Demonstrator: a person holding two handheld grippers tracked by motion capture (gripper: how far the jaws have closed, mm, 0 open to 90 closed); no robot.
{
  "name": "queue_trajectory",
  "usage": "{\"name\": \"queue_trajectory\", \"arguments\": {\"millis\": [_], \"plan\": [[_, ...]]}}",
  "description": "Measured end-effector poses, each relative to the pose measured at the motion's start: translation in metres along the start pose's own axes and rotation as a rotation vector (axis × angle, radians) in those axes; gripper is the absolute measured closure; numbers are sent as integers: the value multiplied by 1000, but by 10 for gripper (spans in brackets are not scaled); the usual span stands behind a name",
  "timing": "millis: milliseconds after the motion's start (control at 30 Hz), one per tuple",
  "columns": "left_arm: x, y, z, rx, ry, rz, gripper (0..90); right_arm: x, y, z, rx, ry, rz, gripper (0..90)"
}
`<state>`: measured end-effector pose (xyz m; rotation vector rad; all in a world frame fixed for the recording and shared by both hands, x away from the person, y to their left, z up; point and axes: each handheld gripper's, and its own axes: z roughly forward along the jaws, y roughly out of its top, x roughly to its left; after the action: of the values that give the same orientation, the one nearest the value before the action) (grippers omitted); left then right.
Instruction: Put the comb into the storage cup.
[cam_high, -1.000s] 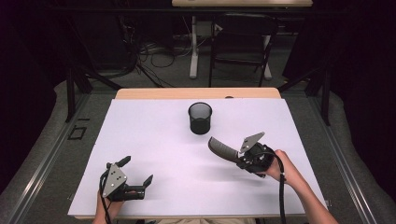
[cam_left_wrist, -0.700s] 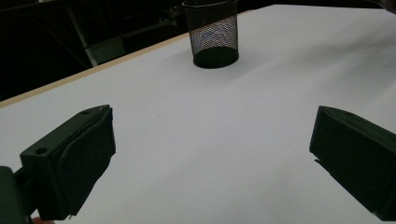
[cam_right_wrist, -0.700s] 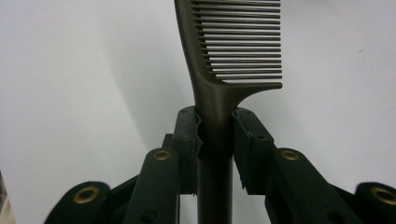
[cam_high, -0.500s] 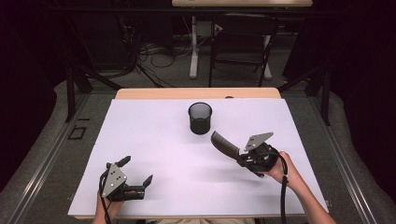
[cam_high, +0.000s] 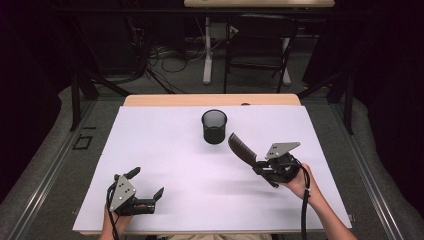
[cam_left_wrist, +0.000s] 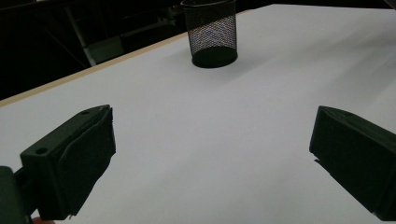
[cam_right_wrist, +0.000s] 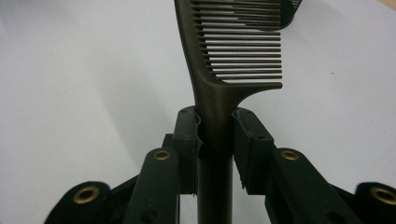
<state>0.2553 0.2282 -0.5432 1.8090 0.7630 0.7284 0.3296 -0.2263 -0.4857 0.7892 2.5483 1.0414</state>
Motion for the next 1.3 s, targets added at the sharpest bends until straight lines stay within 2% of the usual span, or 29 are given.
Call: {"name": "queue_trajectory", "arguments": {"millis": [733, 1300], "plan": [[0, 0, 1, 4, 1, 1, 3, 1, -2, 1, -124, -45, 48, 724], [0, 0, 1, -1, -2, 4, 4, -3, -1, 4, -178, -90, 68, 725]]}}
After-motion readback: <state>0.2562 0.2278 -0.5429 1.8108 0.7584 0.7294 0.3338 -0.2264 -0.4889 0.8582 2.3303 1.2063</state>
